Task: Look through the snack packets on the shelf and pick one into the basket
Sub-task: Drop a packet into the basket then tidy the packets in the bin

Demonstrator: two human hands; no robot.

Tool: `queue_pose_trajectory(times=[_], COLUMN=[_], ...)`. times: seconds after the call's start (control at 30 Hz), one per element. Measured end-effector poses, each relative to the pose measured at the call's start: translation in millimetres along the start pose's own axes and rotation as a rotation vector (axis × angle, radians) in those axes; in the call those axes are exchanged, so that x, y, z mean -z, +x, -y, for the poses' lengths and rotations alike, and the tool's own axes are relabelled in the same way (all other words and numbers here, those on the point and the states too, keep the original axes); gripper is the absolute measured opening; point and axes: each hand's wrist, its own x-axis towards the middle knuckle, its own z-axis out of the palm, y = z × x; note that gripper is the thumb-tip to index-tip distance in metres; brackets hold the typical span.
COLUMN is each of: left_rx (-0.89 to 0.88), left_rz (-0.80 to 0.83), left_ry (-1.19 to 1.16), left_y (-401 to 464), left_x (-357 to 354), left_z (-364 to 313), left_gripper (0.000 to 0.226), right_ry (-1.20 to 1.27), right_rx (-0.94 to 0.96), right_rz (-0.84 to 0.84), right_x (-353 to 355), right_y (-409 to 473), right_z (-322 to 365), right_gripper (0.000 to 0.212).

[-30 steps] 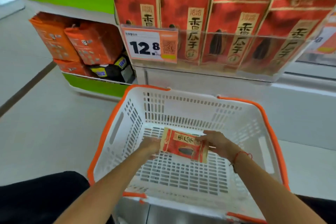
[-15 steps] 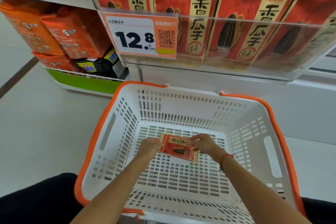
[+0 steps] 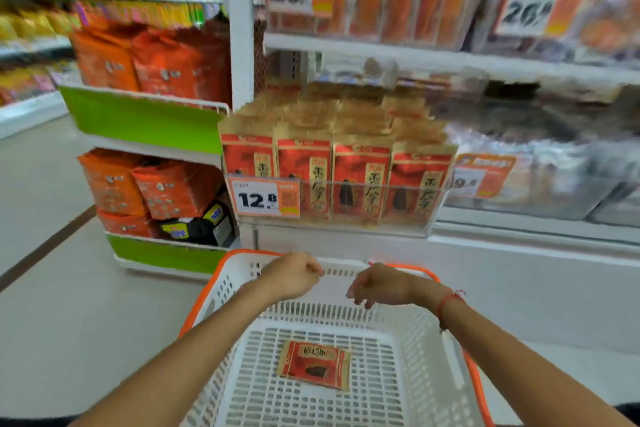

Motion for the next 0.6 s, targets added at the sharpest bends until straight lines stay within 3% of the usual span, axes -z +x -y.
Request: queue_pose_trajectory(times=[0.13, 0.27, 0.4, 0.6], left_rx=[-0.177, -0.321, -0.424, -0.454], left_rz=[0.014, -0.054, -0.199, -0.542], left_ry=[0.085, 0.134, 0.135, 0.082], left_y=[-27, -51, -59, -30], left_x=[47, 80, 102, 121], left_z=[-57, -103, -140, -180], left_gripper=[0.024, 0.025, 0.022, 0.018], right_ry=[-0.156, -0.123, 0.074, 0.345], right_rx=[0.052, 0.156, 0.297, 0.3], right_rz=[-0.02, -0.133, -0.391, -0.756], right_x=[48, 89, 122, 164], right_y=[-60, -107, -133, -117], right_z=[38, 61, 80, 88], right_gripper=[0.035, 0.022, 0.016, 0.008])
